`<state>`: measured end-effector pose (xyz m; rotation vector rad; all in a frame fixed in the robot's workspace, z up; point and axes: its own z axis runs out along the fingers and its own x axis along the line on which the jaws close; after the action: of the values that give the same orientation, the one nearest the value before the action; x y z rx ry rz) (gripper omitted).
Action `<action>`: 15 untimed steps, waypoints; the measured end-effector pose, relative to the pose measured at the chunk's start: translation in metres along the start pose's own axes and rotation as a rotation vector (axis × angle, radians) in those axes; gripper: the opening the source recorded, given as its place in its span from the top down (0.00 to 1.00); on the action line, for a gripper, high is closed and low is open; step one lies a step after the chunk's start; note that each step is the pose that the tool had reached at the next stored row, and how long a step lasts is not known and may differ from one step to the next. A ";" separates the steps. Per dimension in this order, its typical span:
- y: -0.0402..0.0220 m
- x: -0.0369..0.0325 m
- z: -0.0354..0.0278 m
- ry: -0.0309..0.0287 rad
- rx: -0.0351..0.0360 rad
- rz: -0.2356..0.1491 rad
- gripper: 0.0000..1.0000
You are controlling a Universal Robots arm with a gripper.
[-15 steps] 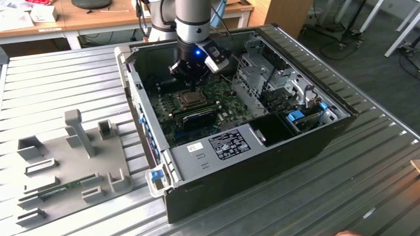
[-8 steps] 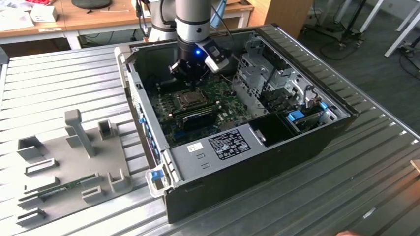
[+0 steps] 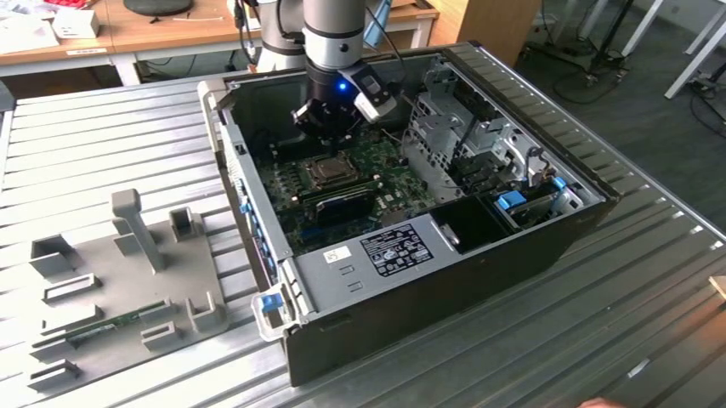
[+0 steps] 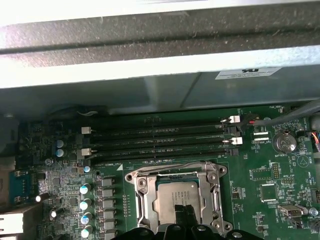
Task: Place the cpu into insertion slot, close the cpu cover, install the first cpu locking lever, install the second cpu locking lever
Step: 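Install the second cpu locking lever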
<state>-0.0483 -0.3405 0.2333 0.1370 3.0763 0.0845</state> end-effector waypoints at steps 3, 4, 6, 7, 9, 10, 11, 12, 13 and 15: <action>-0.0012 -0.0001 -0.0001 0.0001 0.0001 0.000 0.90; -0.0017 -0.0001 -0.0001 0.0001 0.0000 0.000 0.90; -0.0028 -0.0002 -0.0002 0.0001 0.0001 0.000 0.90; -0.0033 -0.0002 -0.0002 0.0000 0.0000 0.000 0.90; -0.0034 -0.0002 -0.0001 0.0000 0.0000 0.000 0.90; -0.0034 -0.0003 -0.0002 0.0000 0.0000 0.000 0.90; -0.0035 -0.0003 -0.0002 0.0000 0.0001 0.000 0.90; -0.0035 -0.0003 -0.0002 0.0000 0.0000 0.000 0.90; -0.0035 -0.0003 -0.0002 0.0000 0.0000 0.000 0.90; -0.0036 -0.0003 -0.0002 0.0000 0.0000 0.000 0.90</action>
<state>-0.0483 -0.3441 0.2334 0.1369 3.0763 0.0845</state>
